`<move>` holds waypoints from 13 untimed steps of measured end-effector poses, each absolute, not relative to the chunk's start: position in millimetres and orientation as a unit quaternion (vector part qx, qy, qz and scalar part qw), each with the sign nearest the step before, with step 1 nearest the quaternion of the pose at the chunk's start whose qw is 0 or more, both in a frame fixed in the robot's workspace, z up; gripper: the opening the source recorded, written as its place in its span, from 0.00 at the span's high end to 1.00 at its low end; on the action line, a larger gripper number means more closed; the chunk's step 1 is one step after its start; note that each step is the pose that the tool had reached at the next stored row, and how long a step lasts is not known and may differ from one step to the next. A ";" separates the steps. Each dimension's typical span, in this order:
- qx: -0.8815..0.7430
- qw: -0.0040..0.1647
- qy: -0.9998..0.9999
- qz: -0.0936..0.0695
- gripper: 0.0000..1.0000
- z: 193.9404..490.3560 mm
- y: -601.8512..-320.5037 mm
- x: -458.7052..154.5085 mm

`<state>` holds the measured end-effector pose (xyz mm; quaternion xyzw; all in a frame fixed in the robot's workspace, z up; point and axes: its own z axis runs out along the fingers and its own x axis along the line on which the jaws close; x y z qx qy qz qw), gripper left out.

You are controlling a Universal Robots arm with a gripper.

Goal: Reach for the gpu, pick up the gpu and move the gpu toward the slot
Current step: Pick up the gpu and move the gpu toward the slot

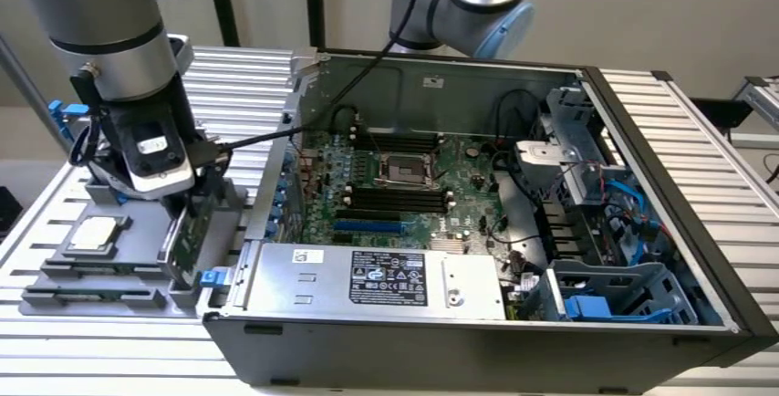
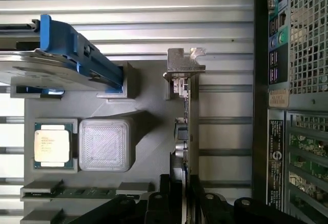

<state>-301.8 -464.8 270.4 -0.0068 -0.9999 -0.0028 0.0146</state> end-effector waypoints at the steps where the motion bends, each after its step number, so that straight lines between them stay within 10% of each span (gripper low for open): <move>1: -0.007 0.015 -1.000 -0.003 0.74 273.7 -464.8 -301.7; 13: -0.007 0.018 -1.000 -0.003 0.74 325.8 -464.8 -294.9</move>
